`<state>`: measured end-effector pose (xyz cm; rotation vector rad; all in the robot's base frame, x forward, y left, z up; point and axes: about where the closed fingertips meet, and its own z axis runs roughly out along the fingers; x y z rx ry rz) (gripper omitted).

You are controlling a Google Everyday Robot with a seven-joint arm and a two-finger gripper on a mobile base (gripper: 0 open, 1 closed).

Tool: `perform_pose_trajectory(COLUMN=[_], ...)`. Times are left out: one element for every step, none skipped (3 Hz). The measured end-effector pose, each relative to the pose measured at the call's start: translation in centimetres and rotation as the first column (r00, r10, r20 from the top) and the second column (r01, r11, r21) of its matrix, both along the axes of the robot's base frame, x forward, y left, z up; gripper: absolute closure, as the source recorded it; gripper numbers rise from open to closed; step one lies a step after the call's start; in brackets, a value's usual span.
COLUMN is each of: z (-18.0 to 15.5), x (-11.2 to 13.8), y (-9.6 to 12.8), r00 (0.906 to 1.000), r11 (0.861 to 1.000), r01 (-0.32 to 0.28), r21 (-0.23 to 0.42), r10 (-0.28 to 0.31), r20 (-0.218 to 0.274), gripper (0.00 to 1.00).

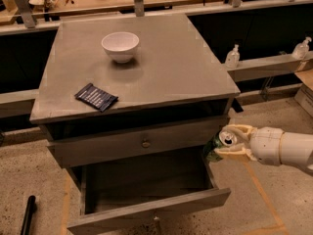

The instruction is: Place green can into middle drawer

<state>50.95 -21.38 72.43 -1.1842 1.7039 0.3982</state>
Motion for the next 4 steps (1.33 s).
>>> perform_pose_trajectory(z=[-3.2,-7.7,-11.3,-14.3], x=[0.5,0.6,0.2,-0.3], y=[1.3,2.1,2.7,3.1], r00=[0.998,0.9945,0.9904,0.9879], r11=[0.999,0.998,0.997,0.996], r01=[-0.041,-0.06,-0.071,-0.071], r21=[-0.003,-0.012,0.014,0.06], r10=[0.041,0.059,0.073,0.079], r20=[-0.049,-0.087,-0.118,-0.133], gripper=[1.0,1.0,1.0,1.0])
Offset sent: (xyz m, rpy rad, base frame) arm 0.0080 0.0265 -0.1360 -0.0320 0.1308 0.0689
